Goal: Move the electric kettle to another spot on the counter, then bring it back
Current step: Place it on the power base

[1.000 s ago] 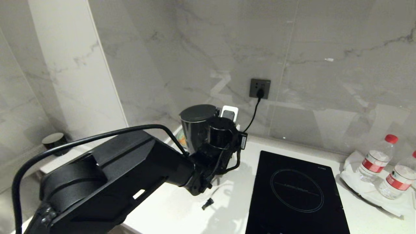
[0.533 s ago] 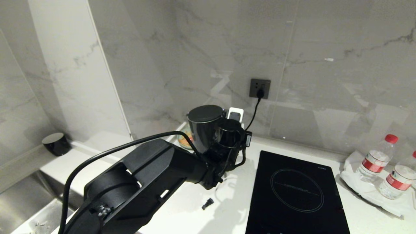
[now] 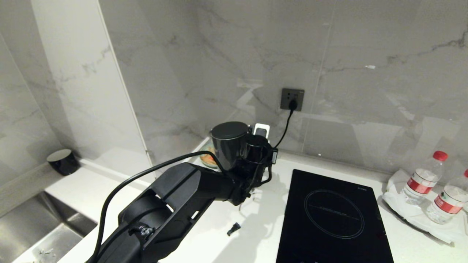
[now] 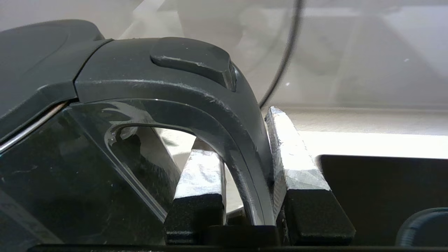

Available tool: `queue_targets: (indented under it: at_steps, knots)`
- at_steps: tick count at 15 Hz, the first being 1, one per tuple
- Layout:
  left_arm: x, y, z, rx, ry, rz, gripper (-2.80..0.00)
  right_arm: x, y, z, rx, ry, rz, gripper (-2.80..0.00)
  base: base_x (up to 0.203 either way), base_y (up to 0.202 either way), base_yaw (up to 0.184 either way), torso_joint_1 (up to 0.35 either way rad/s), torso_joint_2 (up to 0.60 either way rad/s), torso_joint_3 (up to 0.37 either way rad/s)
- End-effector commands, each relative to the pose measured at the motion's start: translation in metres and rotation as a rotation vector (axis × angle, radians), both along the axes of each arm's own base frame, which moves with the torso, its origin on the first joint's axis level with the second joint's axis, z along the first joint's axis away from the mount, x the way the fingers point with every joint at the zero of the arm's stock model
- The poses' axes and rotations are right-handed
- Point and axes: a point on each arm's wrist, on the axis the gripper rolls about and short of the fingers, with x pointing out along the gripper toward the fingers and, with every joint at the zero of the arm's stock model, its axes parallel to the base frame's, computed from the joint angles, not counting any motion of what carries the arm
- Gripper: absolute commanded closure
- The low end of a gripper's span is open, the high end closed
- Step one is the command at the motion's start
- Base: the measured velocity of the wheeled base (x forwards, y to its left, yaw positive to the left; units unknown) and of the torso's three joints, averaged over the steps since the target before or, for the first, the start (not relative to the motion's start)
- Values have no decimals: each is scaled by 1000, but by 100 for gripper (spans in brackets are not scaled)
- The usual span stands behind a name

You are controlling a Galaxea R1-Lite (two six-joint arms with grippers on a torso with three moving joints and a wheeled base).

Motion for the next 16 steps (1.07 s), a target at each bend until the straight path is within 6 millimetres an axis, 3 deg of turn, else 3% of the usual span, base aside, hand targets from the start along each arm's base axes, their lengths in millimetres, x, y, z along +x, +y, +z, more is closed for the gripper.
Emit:
queue_targets:
  at_steps: [1,6,16]
  knots:
    - [11,11,-8,9,8,30,0,0,0,0,-1,2,0,0,0,0,0,0,0,0]
    - [21,23,-12,13,14,42,0,0,0,0,-1,1,0,0,0,0,0,0,0,0]
    - [6,2,-16,31,38,-30,0,0,0,0,-1,2,0,0,0,0,0,0,0,0]
